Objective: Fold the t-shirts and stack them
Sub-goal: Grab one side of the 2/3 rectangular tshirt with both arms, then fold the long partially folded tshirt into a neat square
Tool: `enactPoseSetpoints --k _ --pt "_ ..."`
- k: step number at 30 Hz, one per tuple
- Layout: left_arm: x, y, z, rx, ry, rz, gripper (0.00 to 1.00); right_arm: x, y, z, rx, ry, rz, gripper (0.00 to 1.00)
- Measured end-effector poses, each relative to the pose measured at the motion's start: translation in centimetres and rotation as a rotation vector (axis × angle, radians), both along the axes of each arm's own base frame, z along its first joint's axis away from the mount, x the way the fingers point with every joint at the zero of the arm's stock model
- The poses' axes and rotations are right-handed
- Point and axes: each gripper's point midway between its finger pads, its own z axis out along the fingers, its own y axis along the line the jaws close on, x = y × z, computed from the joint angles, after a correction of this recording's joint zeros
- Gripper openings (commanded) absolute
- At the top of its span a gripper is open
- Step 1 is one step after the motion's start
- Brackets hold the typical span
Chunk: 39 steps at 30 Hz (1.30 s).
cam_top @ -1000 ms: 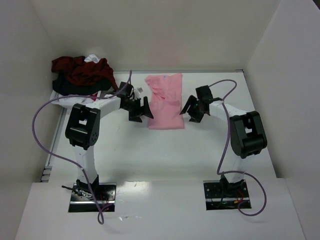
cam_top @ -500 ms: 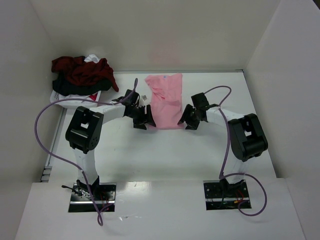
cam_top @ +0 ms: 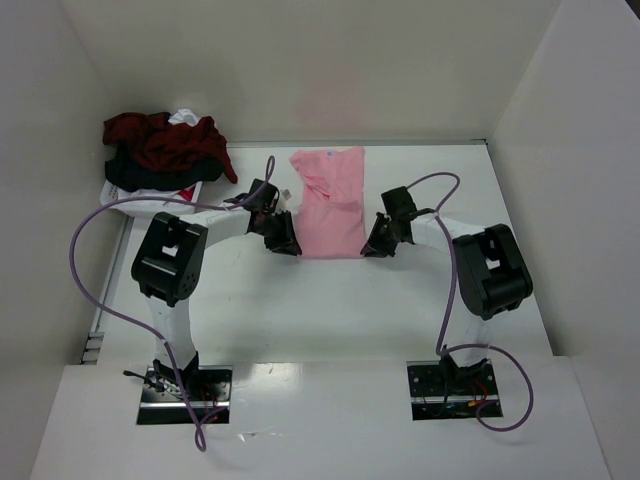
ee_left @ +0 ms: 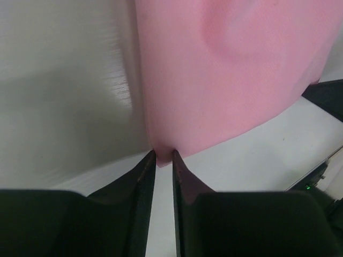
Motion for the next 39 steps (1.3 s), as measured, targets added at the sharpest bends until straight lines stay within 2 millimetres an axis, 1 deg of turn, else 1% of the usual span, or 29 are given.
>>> enactPoseSetpoints --k 2,3,4,6,10,13,15,19,22,27,29,32,35,37,39 --pt "-0.1 0.1 -0.1 0.006 0.003 0.000 0.17 -0.1 0.1 -0.3 0.002 0.010 0.003 0.17" --pt "-0.1 0.1 -0.2 0.008 0.004 0.001 0.15 -0.1 0.1 -0.5 0.002 0.014 0.003 0.11" --pt "-0.1 0.1 -0.2 0.008 0.006 0.002 0.08 -0.1 0.1 -0.5 0.002 0.015 0.004 0.08" --pt "-0.1 0.1 -0.2 0.009 0.007 0.001 0.01 -0.1 0.1 -0.6 0.003 0.016 0.005 0.01" --pt "-0.5 0.2 -0.5 0.012 0.016 0.000 0.00 -0.2 0.2 -0.6 0.003 0.016 0.009 0.00" --pt "-1.2 0.3 -1.1 0.018 0.032 -0.005 0.00 -0.3 0.4 -0.6 0.003 0.016 0.013 0.00" --pt "-1.7 0.2 -1.1 0.019 0.035 -0.011 0.00 -0.5 0.3 -0.5 0.000 0.014 0.012 0.00" --pt "-3.4 0.3 -0.6 0.029 0.036 -0.024 0.00 -1.8 0.1 0.3 0.002 0.002 0.019 0.00" --pt "-4.7 0.4 0.2 0.035 0.030 -0.031 0.00 -3.1 0.6 1.1 0.000 -0.017 0.043 0.00" --pt "-6.9 0.7 1.8 0.046 0.026 -0.030 0.00 -6.6 2.0 1.8 0.006 -0.022 0.106 0.00" --pt "-7.9 0.4 2.6 0.051 0.020 -0.039 0.00 -7.9 2.3 2.3 0.012 -0.023 0.118 0.00" --pt "-9.6 -0.1 4.0 0.053 0.009 -0.052 0.00 -9.4 2.4 3.6 0.023 -0.036 0.123 0.00" --pt "-10.8 0.0 6.5 0.048 -0.027 -0.042 0.00 -9.8 2.1 6.2 0.047 -0.091 0.104 0.00" --pt "-10.7 0.6 8.6 0.048 -0.078 -0.018 0.00 -9.8 1.8 7.9 0.059 -0.127 0.087 0.00" --pt "-9.9 0.9 11.0 0.041 -0.128 0.005 0.00 -9.4 1.9 9.6 0.070 -0.159 0.075 0.00"
